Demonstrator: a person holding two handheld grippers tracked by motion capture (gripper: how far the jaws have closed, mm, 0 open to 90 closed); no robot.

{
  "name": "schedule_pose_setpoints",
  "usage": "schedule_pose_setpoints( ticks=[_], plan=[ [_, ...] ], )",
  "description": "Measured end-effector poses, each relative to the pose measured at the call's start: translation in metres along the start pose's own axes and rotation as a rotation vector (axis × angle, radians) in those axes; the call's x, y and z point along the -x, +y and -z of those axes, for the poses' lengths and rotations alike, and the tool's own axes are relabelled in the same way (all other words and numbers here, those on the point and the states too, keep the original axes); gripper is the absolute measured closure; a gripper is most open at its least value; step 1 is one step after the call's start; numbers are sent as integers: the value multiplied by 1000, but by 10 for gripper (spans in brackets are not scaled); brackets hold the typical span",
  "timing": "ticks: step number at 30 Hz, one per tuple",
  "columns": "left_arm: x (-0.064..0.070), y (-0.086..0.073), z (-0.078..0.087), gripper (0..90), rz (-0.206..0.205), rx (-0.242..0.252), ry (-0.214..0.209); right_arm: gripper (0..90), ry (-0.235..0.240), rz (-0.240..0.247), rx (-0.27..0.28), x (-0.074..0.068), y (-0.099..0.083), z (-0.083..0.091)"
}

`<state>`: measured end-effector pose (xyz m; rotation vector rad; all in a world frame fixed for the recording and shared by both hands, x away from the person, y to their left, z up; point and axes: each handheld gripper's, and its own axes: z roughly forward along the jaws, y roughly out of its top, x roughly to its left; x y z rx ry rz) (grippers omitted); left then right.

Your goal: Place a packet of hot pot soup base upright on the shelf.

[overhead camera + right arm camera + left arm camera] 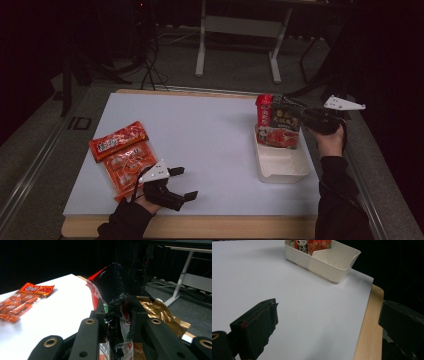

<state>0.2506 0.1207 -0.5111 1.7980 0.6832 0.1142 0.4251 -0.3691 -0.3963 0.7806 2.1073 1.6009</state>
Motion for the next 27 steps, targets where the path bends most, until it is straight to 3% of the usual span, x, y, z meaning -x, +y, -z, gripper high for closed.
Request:
schedule_pose_setpoints(
  ticks=[8,15,20,22,24,25,27],
  plan=[
    [0,-1,0,28,4,-4,-1,703,-19,-13,-11,-1,-9,5],
    [-1,-2,-2,27,8,-10,0,627,-29,-70,-48,2,-22,7],
    [-1,-2,-2,28,8,-11,1,556,-68,-18,-96,-6,-13,10],
    [-1,-2,-2,28,12,-12,1,560,-39,-75,-41,-7,-8,14],
    [-1,-2,-3,28,12,-19,5,559,-40,-75,-32,-9,-5,17],
    [-1,-2,-3,28,4,-19,8,455,-44,-100,-34,-12,3,20],
    [0,-2,-3,28,-9,-24,18,421,-65,-91,-46,-16,10,22]
  ],
)
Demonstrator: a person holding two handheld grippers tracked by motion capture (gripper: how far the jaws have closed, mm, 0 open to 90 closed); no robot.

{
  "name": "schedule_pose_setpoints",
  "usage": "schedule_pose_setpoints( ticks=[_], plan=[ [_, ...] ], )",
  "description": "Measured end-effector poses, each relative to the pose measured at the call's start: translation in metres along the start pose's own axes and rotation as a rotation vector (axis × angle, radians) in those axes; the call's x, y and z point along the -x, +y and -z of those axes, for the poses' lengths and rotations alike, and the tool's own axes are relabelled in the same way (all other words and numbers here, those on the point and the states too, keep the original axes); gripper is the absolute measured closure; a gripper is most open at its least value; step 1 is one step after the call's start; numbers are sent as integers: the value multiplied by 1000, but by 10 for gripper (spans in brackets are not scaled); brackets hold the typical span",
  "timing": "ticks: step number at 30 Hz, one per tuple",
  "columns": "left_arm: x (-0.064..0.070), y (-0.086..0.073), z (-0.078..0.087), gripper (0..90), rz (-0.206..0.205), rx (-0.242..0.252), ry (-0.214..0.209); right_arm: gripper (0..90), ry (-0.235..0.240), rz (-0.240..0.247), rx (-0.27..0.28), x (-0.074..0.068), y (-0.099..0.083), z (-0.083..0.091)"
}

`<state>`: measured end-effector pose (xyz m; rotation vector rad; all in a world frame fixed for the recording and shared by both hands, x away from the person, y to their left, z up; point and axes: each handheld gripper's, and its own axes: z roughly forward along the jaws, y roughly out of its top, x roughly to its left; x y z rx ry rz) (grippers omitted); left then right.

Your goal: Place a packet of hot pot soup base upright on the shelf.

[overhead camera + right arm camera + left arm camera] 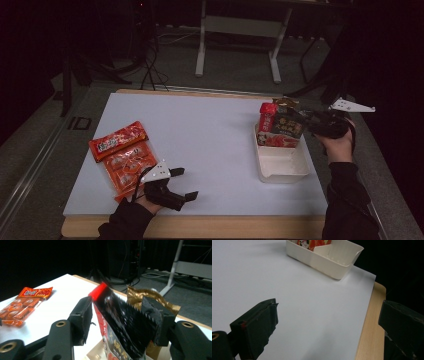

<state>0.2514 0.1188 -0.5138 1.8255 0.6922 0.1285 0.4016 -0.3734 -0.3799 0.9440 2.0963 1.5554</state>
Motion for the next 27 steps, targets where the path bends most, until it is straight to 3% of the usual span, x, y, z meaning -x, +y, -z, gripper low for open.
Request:
schedule_pose_setpoints(
  ticks=[3,6,11,16,18,22,25,27],
  plan=[
    [0,0,0,28,-10,2,9,352,-24,30,15,-9,9,3],
    [0,2,2,30,-13,9,11,223,-42,41,40,-19,18,6],
    [3,5,6,34,-4,-3,0,110,-24,37,71,-37,26,5],
    [7,8,10,32,-41,10,44,110,12,27,99,-54,22,4],
    [6,9,11,32,-44,10,54,111,20,49,100,-63,19,4],
    [2,14,18,34,-16,-6,84,136,58,74,79,-80,11,2],
    [0,17,23,34,-18,-3,99,139,97,55,62,-91,3,3],
    [-1,20,28,34,-18,5,99,144,100,57,54,-98,-1,2]
  ],
)
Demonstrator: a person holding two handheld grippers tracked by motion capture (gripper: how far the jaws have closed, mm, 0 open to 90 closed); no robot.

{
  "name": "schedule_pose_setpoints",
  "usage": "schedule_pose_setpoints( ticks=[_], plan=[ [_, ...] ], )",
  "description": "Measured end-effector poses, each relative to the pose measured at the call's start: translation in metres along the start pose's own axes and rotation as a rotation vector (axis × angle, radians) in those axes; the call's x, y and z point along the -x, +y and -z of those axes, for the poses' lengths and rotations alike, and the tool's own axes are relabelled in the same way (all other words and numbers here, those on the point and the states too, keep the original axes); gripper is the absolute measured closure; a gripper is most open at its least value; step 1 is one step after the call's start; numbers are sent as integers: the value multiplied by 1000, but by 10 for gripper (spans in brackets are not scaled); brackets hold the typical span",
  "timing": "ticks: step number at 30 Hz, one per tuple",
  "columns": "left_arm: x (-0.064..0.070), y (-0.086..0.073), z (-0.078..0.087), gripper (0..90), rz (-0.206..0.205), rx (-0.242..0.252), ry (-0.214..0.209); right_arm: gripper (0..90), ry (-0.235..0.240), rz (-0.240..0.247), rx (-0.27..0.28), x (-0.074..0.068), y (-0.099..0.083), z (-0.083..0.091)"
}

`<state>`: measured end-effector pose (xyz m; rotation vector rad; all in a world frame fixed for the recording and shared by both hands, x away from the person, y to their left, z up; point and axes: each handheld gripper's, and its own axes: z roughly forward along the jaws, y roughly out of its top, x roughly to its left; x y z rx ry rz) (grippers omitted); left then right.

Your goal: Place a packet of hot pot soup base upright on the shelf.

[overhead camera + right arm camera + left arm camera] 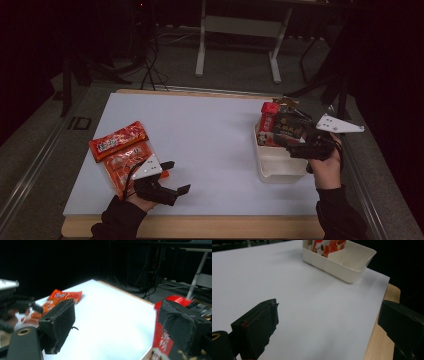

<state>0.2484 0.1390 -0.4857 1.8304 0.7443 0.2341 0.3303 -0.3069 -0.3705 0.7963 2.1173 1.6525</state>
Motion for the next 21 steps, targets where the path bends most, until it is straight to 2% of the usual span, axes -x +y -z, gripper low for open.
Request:
schedule_pose_setpoints(
  ticks=[2,5,13,16,19,21],
  plan=[
    [-1,3,4,34,-11,-6,12,147,1,20,-12,-7,-4,-1],
    [-3,6,12,37,-19,-11,30,146,31,10,-17,-16,-11,-2],
    [-21,9,42,78,15,9,105,140,87,9,-14,-42,-28,1],
    [-29,7,54,116,23,13,146,141,92,12,-18,-48,-34,4],
    [-35,3,66,151,36,19,175,144,78,40,-29,-54,-40,7],
    [-39,0,73,172,32,18,205,146,93,39,-26,-56,-43,8]
  ],
)
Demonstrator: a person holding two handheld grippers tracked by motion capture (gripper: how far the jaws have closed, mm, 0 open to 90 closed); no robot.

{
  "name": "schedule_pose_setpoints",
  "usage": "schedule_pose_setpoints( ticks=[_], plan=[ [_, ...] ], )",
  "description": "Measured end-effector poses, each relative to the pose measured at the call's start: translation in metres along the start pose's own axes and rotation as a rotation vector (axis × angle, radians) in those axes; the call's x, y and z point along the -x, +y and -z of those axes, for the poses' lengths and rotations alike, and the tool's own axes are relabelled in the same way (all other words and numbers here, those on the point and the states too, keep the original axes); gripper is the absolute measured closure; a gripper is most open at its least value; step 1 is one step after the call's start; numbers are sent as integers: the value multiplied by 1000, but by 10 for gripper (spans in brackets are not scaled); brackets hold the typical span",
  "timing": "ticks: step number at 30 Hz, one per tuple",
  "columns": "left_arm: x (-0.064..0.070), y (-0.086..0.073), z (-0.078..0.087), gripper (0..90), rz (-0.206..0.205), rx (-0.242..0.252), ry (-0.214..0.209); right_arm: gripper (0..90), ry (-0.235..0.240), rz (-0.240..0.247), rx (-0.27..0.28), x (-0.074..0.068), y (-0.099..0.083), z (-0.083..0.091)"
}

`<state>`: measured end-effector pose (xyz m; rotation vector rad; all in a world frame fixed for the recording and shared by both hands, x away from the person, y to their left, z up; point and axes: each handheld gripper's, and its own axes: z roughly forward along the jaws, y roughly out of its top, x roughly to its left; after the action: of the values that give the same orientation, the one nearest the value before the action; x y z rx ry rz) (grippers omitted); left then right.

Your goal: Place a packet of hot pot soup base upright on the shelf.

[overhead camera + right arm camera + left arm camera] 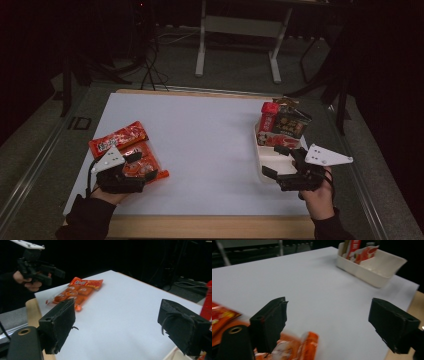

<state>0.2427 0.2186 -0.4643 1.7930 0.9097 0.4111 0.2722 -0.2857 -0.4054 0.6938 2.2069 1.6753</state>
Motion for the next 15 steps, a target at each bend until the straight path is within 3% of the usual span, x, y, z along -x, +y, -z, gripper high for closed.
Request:
schedule_pose_setpoints(
  ticks=[2,8,15],
  plan=[
    [-6,-2,6,200,6,-2,23,152,-4,8,-2,-3,-3,1],
    [-26,-9,21,341,58,-14,155,152,26,-8,-5,-11,-12,-1],
    [-53,-24,35,657,90,-45,287,147,51,-25,-38,-16,-20,-8]
  ],
)
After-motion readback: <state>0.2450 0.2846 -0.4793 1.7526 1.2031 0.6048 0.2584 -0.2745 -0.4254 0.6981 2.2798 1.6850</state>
